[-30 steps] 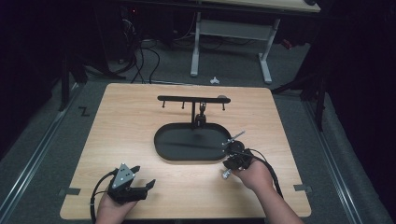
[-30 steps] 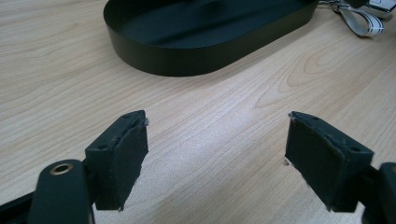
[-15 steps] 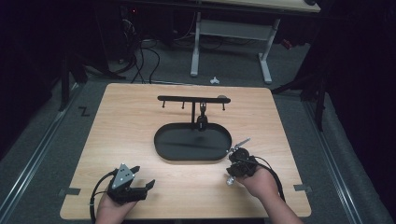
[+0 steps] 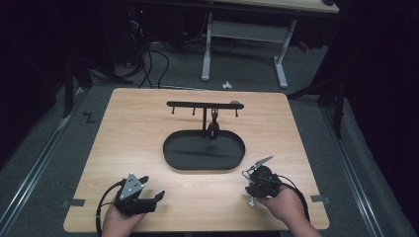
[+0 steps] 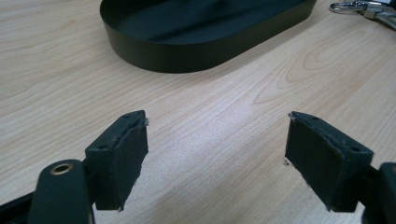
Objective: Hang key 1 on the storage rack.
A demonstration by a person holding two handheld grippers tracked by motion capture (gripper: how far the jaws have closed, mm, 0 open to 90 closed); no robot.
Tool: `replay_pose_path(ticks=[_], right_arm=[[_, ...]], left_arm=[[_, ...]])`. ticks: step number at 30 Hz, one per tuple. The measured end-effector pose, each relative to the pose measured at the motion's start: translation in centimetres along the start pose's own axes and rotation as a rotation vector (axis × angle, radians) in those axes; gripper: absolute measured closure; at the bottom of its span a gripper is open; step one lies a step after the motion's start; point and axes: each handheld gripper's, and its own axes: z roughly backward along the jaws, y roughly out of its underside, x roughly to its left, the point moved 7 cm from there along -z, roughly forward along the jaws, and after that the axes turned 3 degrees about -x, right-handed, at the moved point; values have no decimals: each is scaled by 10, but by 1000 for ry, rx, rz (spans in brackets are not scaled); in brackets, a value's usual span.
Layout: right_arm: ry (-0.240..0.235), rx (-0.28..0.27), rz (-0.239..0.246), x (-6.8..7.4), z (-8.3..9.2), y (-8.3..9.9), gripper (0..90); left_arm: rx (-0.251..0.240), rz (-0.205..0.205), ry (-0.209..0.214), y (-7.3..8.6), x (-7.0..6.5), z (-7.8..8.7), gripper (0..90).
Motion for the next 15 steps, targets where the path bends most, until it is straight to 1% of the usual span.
replay_pose_path(ticks=[4, 7, 9, 10, 11, 12, 13, 15], right_arm=[[18, -4, 4, -5, 2, -11, 668], [33, 18, 8, -10, 1, -20, 639], [42, 34, 42, -14, 0, -27, 633], [54, 50, 41, -15, -1, -31, 636], [55, 53, 69, -17, -2, -34, 644], [67, 65, 94, -19, -4, -37, 659], [85, 89, 114, -22, -6, -39, 666], [81, 108, 98, -24, -10, -42, 653]], left_arm=[[-1, 0, 1, 0, 0, 0, 215], [-2, 3, 1, 0, 1, 0, 215], [-4, 0, 0, 0, 1, 1, 215], [-5, 0, 0, -1, 1, 1, 215], [-4, 0, 2, -1, 2, 1, 215], [-3, -1, 2, -1, 2, 1, 215], [-4, -1, 2, -1, 2, 1, 215], [-8, 2, 1, -1, 2, 2, 215]])
